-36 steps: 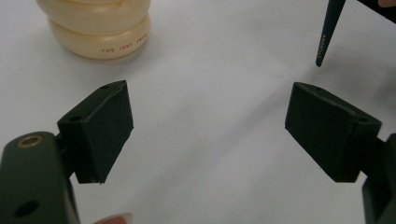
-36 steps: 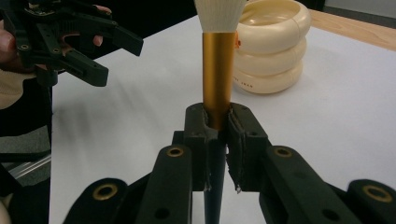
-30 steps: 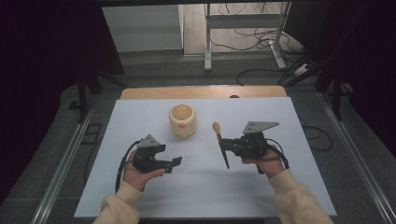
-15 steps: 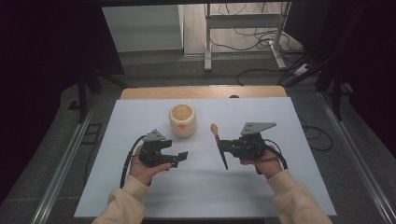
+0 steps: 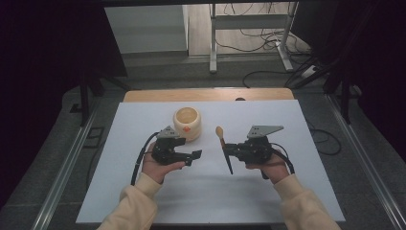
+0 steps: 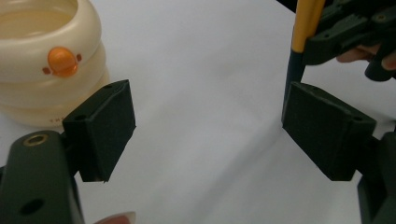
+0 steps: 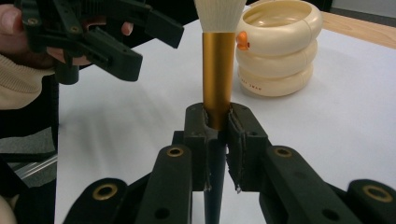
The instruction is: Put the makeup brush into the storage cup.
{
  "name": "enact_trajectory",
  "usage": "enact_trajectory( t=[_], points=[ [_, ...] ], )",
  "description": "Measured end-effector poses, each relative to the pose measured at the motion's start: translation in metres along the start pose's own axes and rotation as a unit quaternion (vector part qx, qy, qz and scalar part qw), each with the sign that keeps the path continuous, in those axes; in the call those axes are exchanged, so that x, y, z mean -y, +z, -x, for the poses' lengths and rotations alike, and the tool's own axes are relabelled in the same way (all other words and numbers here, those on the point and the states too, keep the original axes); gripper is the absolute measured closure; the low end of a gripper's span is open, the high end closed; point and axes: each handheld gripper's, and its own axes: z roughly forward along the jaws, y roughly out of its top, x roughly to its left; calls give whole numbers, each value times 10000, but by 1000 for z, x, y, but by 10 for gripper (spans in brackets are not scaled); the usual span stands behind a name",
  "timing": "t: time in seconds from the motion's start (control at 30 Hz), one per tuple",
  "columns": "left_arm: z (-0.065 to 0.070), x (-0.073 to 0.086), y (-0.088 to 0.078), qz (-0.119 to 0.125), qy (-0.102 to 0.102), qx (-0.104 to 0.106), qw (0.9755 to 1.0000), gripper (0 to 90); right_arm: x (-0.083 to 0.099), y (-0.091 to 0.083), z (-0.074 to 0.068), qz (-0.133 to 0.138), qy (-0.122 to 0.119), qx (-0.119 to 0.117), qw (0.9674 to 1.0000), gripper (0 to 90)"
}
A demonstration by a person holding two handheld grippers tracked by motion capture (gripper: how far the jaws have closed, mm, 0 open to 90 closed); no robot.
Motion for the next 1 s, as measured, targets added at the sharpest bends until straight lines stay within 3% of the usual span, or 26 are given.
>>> enact_trajectory(
  t=[0.43, 1.0],
  points=[
    [7, -18, 9, 82, 55, 172, 9998, 187, 0, 1, -1, 28, 21, -35, 10000, 790],
    [12, -24, 22, 131, -50, 440, 9989, 231, 0, 4, -2, 18, -5, -1, 10000, 790]
  ],
)
